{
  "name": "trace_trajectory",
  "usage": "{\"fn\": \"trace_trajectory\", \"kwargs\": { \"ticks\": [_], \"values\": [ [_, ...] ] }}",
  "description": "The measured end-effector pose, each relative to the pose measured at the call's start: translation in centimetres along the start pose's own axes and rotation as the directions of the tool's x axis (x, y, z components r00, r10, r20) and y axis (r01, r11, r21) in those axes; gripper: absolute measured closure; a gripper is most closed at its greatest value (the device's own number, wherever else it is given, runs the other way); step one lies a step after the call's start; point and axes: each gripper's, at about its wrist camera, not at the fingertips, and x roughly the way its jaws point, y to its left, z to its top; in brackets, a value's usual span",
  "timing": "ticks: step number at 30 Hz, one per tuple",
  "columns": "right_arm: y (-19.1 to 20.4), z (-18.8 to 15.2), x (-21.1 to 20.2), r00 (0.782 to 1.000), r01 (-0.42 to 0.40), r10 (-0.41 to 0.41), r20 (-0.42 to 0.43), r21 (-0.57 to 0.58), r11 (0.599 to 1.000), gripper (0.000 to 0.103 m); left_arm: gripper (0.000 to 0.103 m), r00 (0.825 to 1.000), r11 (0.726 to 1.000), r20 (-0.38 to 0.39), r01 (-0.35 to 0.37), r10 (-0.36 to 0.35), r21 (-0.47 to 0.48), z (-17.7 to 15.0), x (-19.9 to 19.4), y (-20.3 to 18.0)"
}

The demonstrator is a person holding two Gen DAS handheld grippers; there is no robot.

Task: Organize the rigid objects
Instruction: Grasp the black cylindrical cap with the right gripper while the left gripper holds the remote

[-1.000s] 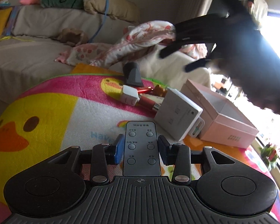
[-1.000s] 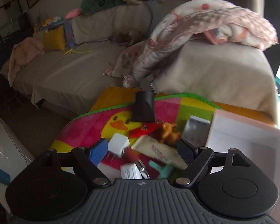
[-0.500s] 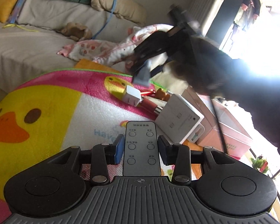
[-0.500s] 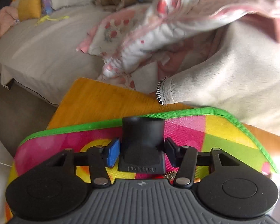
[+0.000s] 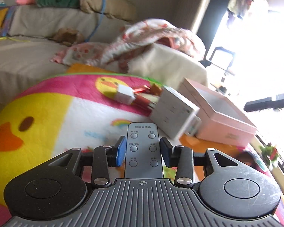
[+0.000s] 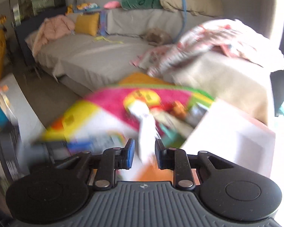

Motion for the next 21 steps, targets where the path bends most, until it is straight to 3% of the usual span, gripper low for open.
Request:
{"fn": "trace_trajectory", "kwargs": {
  "ticks": [3,7,10,14,21],
  "values": [
    [-0.1,-4.1,-1.7,0.999,0.045,-0.046,-0.014,-0.012,0.999,0.077,0.06,1.0,1.0,-0.022,-0.009,0.01,0.023,-0.4,0.0,-1.1],
    [0.0,-8.5,-2.4,0.999,-0.021,0.021,-0.031,0.0,1.0,0.051,0.06,0.999,0.998,-0.022,-0.041,0.041,0.04,-0.8,-0.1,-2.1],
    [0.3,-10.8,-3.6,0.999,-0.032,0.032,-0.018,-0.007,0.999,0.05,0.06,0.998,0.998,-0.033,-0.051,0.052,0.034,-0.9,0.1,-2.1],
    [-0.9,-11.9,-4.1,1.0,-0.02,0.021,-0.006,0.029,0.999,0.044,0.06,0.997,0.998,-0.047,-0.057,0.057,0.01,-0.9,0.3,-1.7],
    [-3.1,-13.4,-3.4,0.999,-0.035,0.039,-0.037,0.108,0.994,0.044,0.06,0.996,0.997,-0.05,-0.07,0.071,0.023,-0.8,0.5,-1.9]
  ]
}}
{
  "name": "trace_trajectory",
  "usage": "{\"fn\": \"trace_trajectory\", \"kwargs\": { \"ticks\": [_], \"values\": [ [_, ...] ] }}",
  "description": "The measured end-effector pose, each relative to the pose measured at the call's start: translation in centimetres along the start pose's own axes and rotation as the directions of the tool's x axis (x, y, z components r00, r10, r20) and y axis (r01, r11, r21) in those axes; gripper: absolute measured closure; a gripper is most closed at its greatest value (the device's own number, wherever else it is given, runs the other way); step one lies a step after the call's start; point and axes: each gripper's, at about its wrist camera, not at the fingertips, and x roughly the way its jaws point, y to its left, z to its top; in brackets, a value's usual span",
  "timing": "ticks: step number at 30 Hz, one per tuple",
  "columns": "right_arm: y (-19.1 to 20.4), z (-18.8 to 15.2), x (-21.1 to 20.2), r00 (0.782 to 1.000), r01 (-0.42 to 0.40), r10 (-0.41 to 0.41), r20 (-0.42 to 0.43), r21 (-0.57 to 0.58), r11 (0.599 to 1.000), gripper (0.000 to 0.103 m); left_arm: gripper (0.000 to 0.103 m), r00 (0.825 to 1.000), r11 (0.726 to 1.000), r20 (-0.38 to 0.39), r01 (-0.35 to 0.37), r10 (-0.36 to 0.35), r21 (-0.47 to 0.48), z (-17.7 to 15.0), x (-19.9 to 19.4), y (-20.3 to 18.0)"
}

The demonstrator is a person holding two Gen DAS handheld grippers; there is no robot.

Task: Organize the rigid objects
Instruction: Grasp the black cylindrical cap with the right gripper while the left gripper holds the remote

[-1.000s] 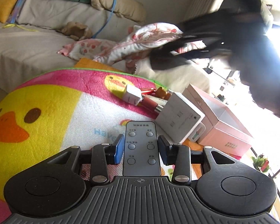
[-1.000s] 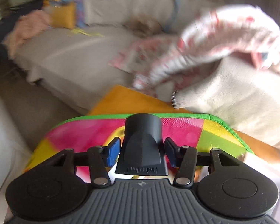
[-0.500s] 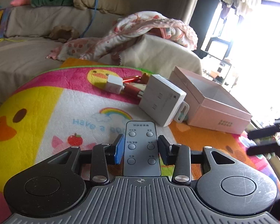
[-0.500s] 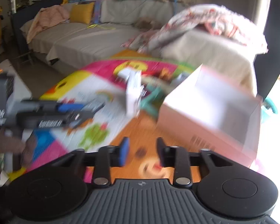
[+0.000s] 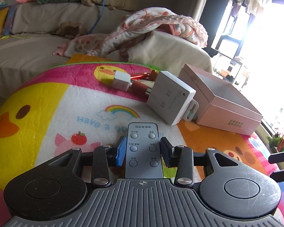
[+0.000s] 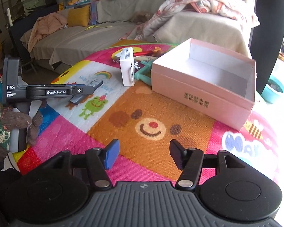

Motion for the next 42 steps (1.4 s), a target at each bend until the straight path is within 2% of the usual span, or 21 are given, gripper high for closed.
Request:
{"fn": "trace_trajectory", "kwargs": {
  "ticks": [3,6,7,10,11,13,16,19,20,21,24,28,31,34,38,41,42],
  "values": [
    [0.2,-0.5,-0.5,0.996,-0.09,0.09,-0.011,0.026,0.996,0.044,0.06,1.0,1.0,0.0,-0.003,0.003,0.017,0.0,-0.1,-0.3],
    [0.9,-1.0,-1.1,0.962,-0.266,0.269,-0.036,0.065,0.962,0.034,0.06,1.0,1.0,-0.011,0.02,-0.02,0.023,-0.2,-0.6,-0.8],
    [1.4,-1.2,-1.0,0.951,-0.301,0.304,-0.054,0.062,0.952,0.034,0.06,0.999,0.999,-0.017,0.029,-0.028,0.03,-0.4,-0.9,-1.1],
    [3.5,-2.0,-0.4,0.934,-0.34,0.338,-0.121,0.0,0.94,0.034,0.06,0.999,0.997,-0.023,0.047,-0.046,0.061,-0.8,-1.8,-1.9],
    [4.3,-2.3,-0.1,0.936,-0.329,0.322,-0.142,-0.032,0.944,0.034,0.06,0.999,0.996,-0.02,0.052,-0.051,0.069,-0.8,-2.3,-2.2],
    [5.5,-3.0,0.5,0.958,-0.253,0.235,-0.165,-0.103,0.962,0.034,0.06,0.998,0.995,-0.007,0.059,-0.058,0.077,-0.6,-3.1,-2.5],
    [5.4,-3.3,0.3,0.99,-0.097,0.077,-0.121,-0.171,0.98,0.034,0.06,0.998,0.995,0.016,0.057,-0.059,0.083,-0.2,-4.1,-2.7],
    [4.0,-3.1,0.0,0.994,0.073,-0.085,-0.062,-0.164,0.984,0.034,0.06,0.998,0.995,0.022,0.056,-0.058,0.08,0.1,-4.4,-2.9],
    [3.5,-3.1,-0.2,0.993,0.101,-0.11,-0.052,-0.15,0.983,0.034,0.06,0.998,0.995,0.02,0.056,-0.058,0.081,0.1,-4.5,-2.9],
    [2.9,-3.1,-0.5,0.993,0.093,-0.101,-0.053,-0.136,0.986,0.034,0.06,0.998,0.995,0.017,0.057,-0.059,0.082,0.0,-4.5,-2.9],
    [2.6,-3.7,-1.7,0.997,-0.022,0.01,-0.078,-0.16,0.987,0.034,0.06,0.998,0.994,0.004,0.064,-0.064,0.084,-0.2,-4.5,-3.0],
    [4.4,-5.5,-3.2,0.998,-0.016,-0.005,-0.065,-0.317,0.948,0.034,0.06,0.998,0.994,-0.011,0.069,-0.069,0.086,-0.5,-4.6,-3.0],
    [5.0,-6.4,-3.9,0.996,-0.065,0.039,-0.077,-0.366,0.928,0.034,0.06,0.997,0.994,-0.022,0.073,-0.072,0.084,-0.7,-4.5,-3.1],
    [5.6,-6.7,-4.1,0.994,-0.103,0.087,-0.059,-0.372,0.922,0.034,0.06,0.997,0.993,-0.034,0.079,-0.076,0.083,-0.9,-4.2,-3.3],
    [6.0,-5.8,-2.1,0.999,-0.043,0.047,0.002,-0.344,0.938,0.034,0.06,0.995,0.991,-0.057,0.09,-0.084,0.098,-1.3,-4.0,-3.7],
    [5.5,-4.9,0.2,0.997,-0.079,0.07,-0.04,-0.286,0.955,0.034,0.06,0.992,0.986,-0.08,0.103,-0.093,0.128,-1.6,-4.2,-4.2],
    [5.5,-4.7,0.7,0.995,-0.09,0.079,-0.052,-0.271,0.958,0.041,0.06,0.991,0.984,-0.09,0.111,-0.099,0.142,-1.8,-4.3,-4.4]
  ]
}}
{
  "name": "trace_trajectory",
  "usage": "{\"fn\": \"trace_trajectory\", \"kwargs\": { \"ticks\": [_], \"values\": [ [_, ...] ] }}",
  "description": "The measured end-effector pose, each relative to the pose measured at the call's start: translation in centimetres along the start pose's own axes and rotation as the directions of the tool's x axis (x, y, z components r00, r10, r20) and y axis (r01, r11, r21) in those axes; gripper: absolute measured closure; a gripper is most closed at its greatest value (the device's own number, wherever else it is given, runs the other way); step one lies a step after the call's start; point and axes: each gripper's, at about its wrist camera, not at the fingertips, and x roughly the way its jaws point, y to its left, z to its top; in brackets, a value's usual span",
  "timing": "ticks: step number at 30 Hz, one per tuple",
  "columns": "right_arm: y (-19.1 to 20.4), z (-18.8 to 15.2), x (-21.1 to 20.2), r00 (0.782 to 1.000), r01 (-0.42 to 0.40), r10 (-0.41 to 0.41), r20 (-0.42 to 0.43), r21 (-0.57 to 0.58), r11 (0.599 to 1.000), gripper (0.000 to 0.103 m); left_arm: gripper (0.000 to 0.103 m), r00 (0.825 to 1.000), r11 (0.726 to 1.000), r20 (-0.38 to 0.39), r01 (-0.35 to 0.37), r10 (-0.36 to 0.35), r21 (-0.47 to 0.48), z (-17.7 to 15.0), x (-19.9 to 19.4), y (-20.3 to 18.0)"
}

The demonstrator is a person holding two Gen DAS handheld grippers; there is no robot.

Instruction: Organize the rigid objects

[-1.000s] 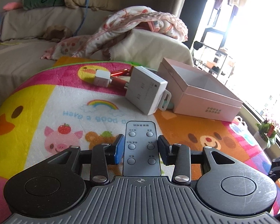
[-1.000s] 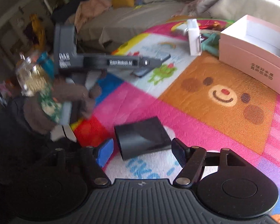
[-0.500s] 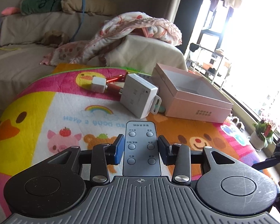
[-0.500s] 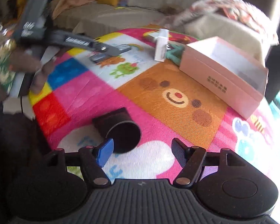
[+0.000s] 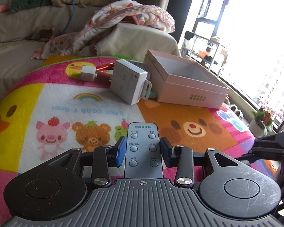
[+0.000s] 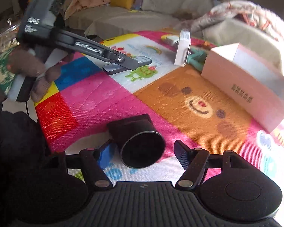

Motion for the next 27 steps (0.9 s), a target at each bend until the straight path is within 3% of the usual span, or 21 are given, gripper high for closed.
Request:
{"fn": "trace_trajectory", "kwargs": {
  "ticks": [1,2,9,14,18,21,23,24,25,26,27],
  "values": [
    [0.0,0.1,0.2,1.0,-0.001,0.001,0.001,0.006,1.0,0.053,0.06,1.0,1.0,-0.01,0.009,-0.009,0.017,-0.1,0.0,-0.3],
    [0.1,0.2,0.2,1.0,0.006,-0.006,0.01,0.008,1.0,0.056,0.06,1.0,0.999,-0.023,0.021,-0.02,0.037,-0.3,-0.1,-0.7],
    [-1.3,0.1,-2.7,0.991,0.073,-0.084,0.105,0.103,0.992,0.055,0.06,0.99,0.983,-0.069,0.13,-0.121,0.133,-0.1,0.6,-4.0],
    [-3.7,0.2,-4.7,0.968,0.16,-0.192,0.162,0.193,0.968,0.055,0.06,0.979,0.96,-0.02,0.205,-0.205,0.19,3.8,1.9,-6.6],
    [-6.5,2.3,-5.9,0.923,0.25,-0.312,0.227,0.262,0.932,0.055,0.06,0.964,0.948,0.113,0.211,-0.243,0.237,10.2,3.6,-8.4],
    [-9.0,5.2,-5.9,0.87,0.332,-0.412,0.269,0.296,0.895,0.055,0.059,0.943,0.952,0.222,0.196,-0.248,0.235,15.6,6.0,-9.3],
    [-10.8,7.0,-5.7,0.807,0.392,-0.494,0.324,0.331,0.858,0.051,0.059,0.951,0.959,0.197,0.196,-0.237,0.206,18.4,8.9,-9.5],
    [-11.5,7.7,-5.1,0.768,0.429,-0.537,0.349,0.343,0.836,0.033,0.059,0.959,0.963,0.175,0.187,-0.221,0.192,19.0,10.2,-9.5],
    [-12.0,8.3,-4.3,0.742,0.463,-0.573,0.347,0.352,0.813,0.023,0.059,0.964,0.968,0.165,0.177,-0.207,0.18,19.1,11.1,-9.5],
    [-12.4,8.8,-3.3,0.731,0.491,-0.602,0.322,0.364,0.791,0.024,0.059,0.967,0.971,0.165,0.167,-0.196,0.17,18.7,11.5,-9.0],
    [-12.6,8.9,-2.4,0.741,0.491,-0.603,0.296,0.375,0.787,0.024,0.059,0.968,0.974,0.169,0.158,-0.185,0.161,18.1,11.6,-8.5]
  ]
}}
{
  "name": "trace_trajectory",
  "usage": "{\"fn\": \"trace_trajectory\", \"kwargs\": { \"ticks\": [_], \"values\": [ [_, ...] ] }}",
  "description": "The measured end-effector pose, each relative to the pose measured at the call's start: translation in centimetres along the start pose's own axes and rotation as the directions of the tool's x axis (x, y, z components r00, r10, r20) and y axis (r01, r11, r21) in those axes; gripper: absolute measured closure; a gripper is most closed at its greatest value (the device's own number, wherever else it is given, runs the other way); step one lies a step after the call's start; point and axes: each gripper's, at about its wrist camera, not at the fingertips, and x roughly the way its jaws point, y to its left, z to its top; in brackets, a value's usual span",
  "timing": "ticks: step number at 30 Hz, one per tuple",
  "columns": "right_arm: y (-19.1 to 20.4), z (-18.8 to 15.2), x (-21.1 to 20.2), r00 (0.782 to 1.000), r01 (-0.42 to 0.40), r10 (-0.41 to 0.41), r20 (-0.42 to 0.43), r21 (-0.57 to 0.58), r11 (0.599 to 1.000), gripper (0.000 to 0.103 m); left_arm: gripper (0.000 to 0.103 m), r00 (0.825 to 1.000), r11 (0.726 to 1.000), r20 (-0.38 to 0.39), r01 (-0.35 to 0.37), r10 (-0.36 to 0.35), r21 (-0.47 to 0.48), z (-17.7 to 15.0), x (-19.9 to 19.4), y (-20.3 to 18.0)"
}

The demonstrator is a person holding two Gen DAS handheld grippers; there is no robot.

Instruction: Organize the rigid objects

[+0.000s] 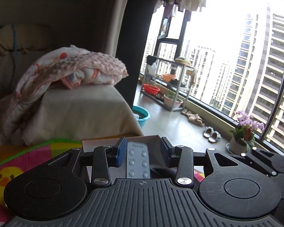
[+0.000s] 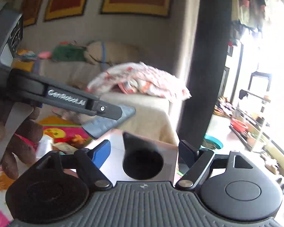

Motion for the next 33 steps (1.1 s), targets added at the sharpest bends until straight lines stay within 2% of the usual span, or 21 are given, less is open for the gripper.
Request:
{"fn": "trace_trajectory", "kwargs": {
  "ticks": [2,5,7,9,10,12,13,16,20,24,29,33],
  "values": [
    [0.4,-1.7,0.6,0.996,-0.064,0.066,-0.056,0.037,0.997,0.024,0.059,0.999,0.998,0.006,-0.052,0.053,-0.022,-1.8,-1.1,1.1],
    [0.7,-5.7,0.0,0.989,-0.119,0.13,-0.064,0.144,0.982,0.024,0.059,0.985,0.982,0.015,-0.172,0.173,-0.082,-4.8,-3.5,4.0],
    [0.7,-8.0,0.0,0.974,-0.161,0.191,-0.124,0.222,0.962,0.024,0.059,0.969,0.958,0.02,-0.24,0.246,-0.156,-6.6,-5.2,5.9],
    [0.8,-9.4,0.6,0.938,-0.213,0.28,-0.202,0.299,0.93,0.024,0.059,0.953,0.926,0.026,-0.286,0.301,-0.246,-7.8,-7.2,7.9],
    [1.0,-10.0,0.9,0.928,-0.219,0.302,-0.22,0.333,0.917,0.024,0.059,0.947,0.909,0.026,-0.3,0.321,-0.288,-8.4,-7.9,8.7],
    [1.3,-11.0,1.0,0.926,-0.211,0.301,-0.228,0.349,0.913,0.024,0.059,0.939,0.881,0.009,-0.319,0.344,-0.35,-8.9,-9.1,10.3],
    [1.3,-11.3,0.7,0.931,-0.194,0.282,-0.232,0.339,0.921,0.024,0.06,0.94,0.876,-0.011,-0.323,0.342,-0.359,-9.1,-9.4,10.6],
    [1.6,-11.3,0.9,0.936,-0.169,0.257,-0.242,0.331,0.928,0.024,0.059,0.946,0.878,-0.058,-0.317,0.318,-0.358,-9.1,-8.8,10.9],
    [2.2,-11.1,0.7,0.95,-0.114,0.191,-0.248,0.294,0.949,0.024,0.059,0.956,0.899,-0.052,-0.289,0.288,-0.329,-8.5,-7.0,9.4],
    [2.9,-10.8,0.5,0.952,-0.113,0.176,-0.249,0.25,0.962,0.024,0.059,0.949,0.903,-0.049,-0.313,0.313,-0.295,-8.0,-6.0,8.5],
    [2.7,-10.9,0.6,0.948,-0.125,0.192,-0.254,0.257,0.958,0.024,0.059,0.94,0.915,-0.101,-0.341,0.326,-0.216,-7.9,-4.2,8.2],
    [2.5,-11.0,0.6,0.947,-0.127,0.196,-0.254,0.264,0.956,0.024,0.05,0.919,0.9,-0.092,-0.393,0.383,-0.186,-8.5,-5.0,8.9]
  ]
}}
